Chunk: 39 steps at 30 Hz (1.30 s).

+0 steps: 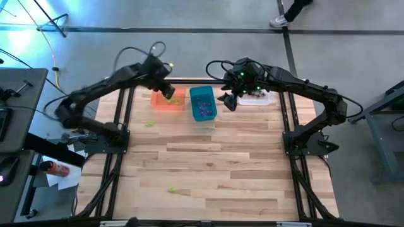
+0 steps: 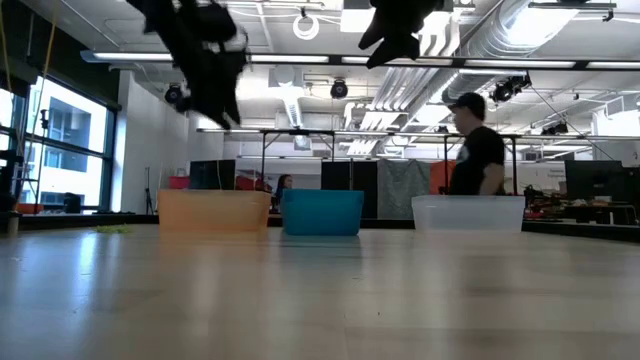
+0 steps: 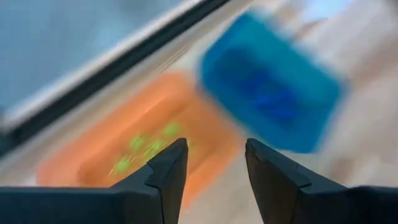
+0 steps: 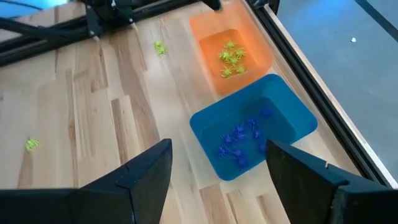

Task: Sort Halloween decoration
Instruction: Put the green spider toy into the orange bin

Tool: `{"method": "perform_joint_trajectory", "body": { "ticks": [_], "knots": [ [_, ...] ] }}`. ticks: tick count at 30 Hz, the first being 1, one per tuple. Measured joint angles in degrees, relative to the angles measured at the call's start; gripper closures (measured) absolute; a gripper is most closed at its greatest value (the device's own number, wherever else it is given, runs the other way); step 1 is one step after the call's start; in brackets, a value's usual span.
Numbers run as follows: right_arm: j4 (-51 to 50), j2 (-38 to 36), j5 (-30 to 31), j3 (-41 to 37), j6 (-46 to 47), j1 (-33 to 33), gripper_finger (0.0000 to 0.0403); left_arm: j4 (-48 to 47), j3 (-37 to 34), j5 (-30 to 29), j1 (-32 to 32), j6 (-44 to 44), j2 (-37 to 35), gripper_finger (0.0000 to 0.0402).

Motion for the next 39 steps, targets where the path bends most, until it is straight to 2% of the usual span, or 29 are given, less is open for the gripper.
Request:
{"method": "perform_joint_trajectory", "body": {
  "ticks": [4, 9, 14, 17, 19, 26, 30, 34, 37, 39],
  "knots": [
    [1.4, 0.0, -0.6, 0.0, 2.3, 0.0, 0.0147, 2.7, 0.0, 3.6, -5.1, 4.5, -10.7, 0.0250],
    [1.7, 0.0, -2.0, 0.0, 6.1, 0.1, 0.0147, 4.4, 0.0, 3.8, -13.7, 6.6, -20.3, 0.0250],
    [0.5, -0.2, -5.3, 0.0, 7.4, 1.9, 0.0148, 5.2, 0.0, 3.6, -23.6, 1.9, -23.8, 0.0250],
    [-0.7, -0.8, -5.7, 0.0, 7.4, 4.4, 0.0147, 5.9, 0.0, 2.5, -32.2, -3.6, -23.7, 0.0250],
    [-1.7, -1.1, -5.7, 0.0, 7.5, 6.5, 0.0147, 5.8, 0.0, -0.4, -38.8, -7.1, -22.7, 0.0250],
    [-7.2, -2.0, -5.3, 0.0, 7.4, 17.0, 0.0147, 10.0, 0.0, -17.3, -63.0, -17.3, -14.2, 0.0250],
    [-8.8, -2.0, -4.2, 0.0, 7.5, 23.5, 0.0147, 12.9, 0.0, -19.6, -73.4, -21.5, -7.5, 0.0250],
    [-8.8, -2.0, 1.4, 0.0, 8.7, 29.2, 0.0147, 9.6, 0.0, -20.2, -81.3, -23.1, -1.0, 0.0250],
    [-8.8, -2.0, 5.4, 0.0, 10.3, 32.1, 0.0147, 4.6, 0.0, -22.6, -83.8, -23.8, 4.1, 0.0250],
    [-8.8, -2.0, 7.3, 0.0, 12.0, 33.3, 0.0147, 4.3, 0.0, -22.6, -83.9, -29.1, 7.6, 0.0250]
  ]
}}
